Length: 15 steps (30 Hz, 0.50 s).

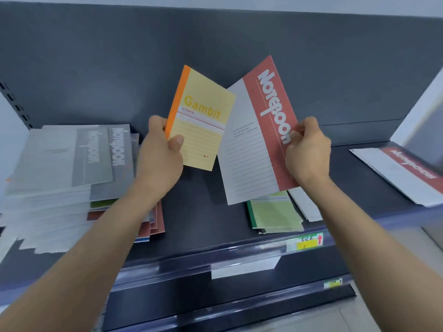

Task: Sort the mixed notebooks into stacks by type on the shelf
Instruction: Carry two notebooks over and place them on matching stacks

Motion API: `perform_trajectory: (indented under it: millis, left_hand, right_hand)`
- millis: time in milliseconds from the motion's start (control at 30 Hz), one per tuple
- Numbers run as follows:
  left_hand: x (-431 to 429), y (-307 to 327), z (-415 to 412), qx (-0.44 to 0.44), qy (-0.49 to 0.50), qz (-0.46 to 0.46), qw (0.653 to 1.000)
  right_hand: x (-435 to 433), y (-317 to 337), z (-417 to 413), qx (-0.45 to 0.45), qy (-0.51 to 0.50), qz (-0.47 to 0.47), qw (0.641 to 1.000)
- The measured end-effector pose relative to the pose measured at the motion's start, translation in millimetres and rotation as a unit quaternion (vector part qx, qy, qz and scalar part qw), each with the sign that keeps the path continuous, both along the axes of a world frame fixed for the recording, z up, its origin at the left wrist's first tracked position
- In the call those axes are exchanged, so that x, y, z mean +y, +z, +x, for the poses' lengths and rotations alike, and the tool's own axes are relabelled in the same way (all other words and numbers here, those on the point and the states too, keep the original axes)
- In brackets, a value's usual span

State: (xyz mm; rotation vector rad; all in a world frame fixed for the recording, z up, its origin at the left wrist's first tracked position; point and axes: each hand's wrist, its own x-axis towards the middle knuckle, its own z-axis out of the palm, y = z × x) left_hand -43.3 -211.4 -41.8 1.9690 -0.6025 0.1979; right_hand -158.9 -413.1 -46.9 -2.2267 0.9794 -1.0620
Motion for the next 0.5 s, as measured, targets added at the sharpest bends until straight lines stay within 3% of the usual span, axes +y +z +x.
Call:
perform_trajectory:
  millis: [267,500]
  left_hand:
    - [-143,-12,-76,0.026,-0.036,0.0,0.999]
    - [-214,-13,-109,0.051,-0.059,0.011,0.997]
  right_hand:
    - [-138,-6,-87,0.018,-0.029,0.0,0.999]
    - [-212,-4,-129,0.034,-0.049,0.004,0.998]
